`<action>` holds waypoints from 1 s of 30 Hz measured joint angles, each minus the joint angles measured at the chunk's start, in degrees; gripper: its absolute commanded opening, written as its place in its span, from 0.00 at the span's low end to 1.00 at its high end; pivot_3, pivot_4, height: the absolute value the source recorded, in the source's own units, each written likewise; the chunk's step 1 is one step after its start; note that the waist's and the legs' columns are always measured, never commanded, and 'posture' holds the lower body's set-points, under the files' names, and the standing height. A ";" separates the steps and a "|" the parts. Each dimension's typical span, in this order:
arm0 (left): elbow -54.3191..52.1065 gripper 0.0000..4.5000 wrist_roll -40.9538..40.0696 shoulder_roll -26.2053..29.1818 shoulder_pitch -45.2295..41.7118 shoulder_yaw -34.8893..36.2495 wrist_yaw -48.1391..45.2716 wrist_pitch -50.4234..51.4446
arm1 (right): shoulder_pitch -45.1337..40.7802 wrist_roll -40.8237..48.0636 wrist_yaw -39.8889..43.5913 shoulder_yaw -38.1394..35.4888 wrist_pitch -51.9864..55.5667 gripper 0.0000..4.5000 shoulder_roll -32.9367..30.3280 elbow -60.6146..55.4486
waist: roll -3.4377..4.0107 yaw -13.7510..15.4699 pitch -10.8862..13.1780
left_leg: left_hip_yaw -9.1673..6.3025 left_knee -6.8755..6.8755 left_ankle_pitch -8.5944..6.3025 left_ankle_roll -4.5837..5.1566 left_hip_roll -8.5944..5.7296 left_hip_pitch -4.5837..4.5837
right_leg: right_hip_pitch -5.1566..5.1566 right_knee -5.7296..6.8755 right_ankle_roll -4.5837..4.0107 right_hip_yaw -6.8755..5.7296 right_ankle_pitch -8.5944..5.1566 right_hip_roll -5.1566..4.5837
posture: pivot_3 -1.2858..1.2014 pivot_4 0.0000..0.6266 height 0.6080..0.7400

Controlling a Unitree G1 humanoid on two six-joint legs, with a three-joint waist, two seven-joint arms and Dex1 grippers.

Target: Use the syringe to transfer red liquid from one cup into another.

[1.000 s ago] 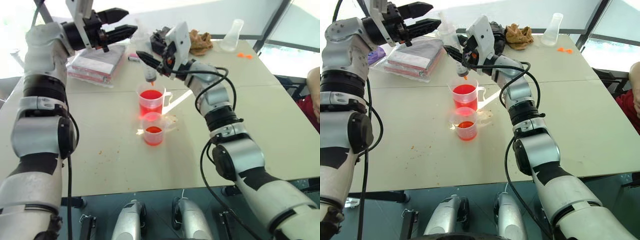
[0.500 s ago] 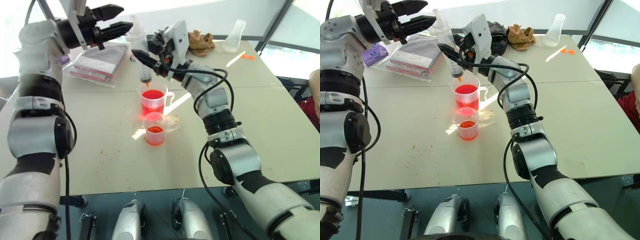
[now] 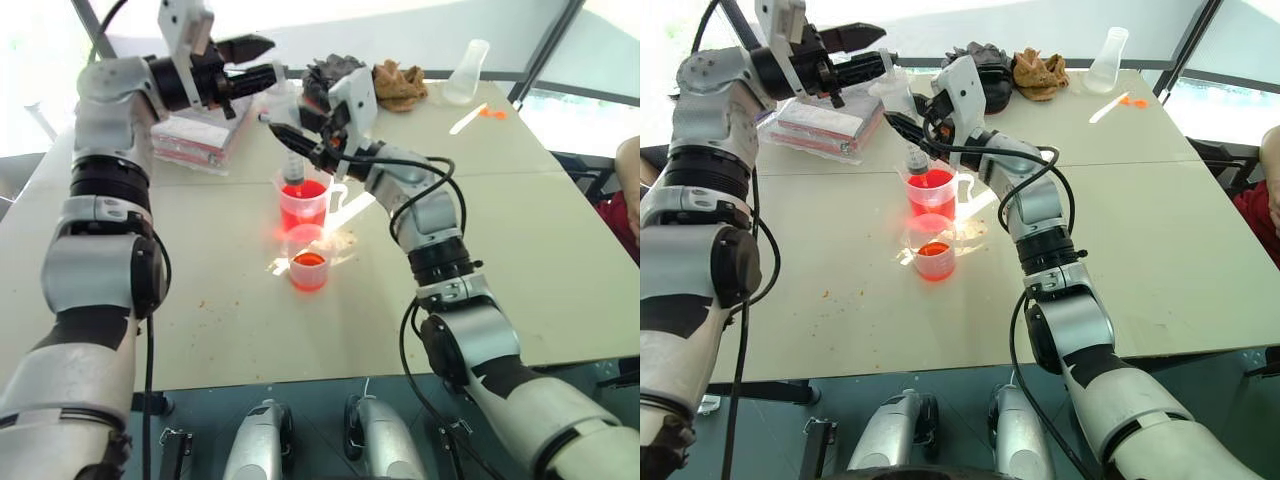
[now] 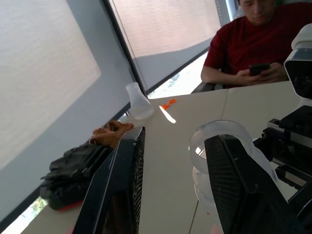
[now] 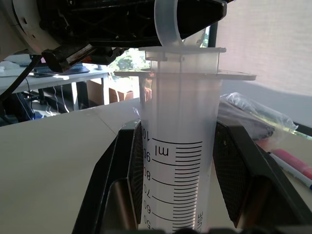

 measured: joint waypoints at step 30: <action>5.96 0.01 1.11 -5.21 -0.45 0.56 5.89 -3.24 | 4.34 -0.74 -3.08 -0.97 -5.98 0.33 0.89 2.42 | -0.01 -0.01 0.00 | -0.01 0.03 0.00 0.01 -0.01 0.01 | 0.00 0.05 0.00 0.00 0.00 0.00 | 0.52 0.24 1.00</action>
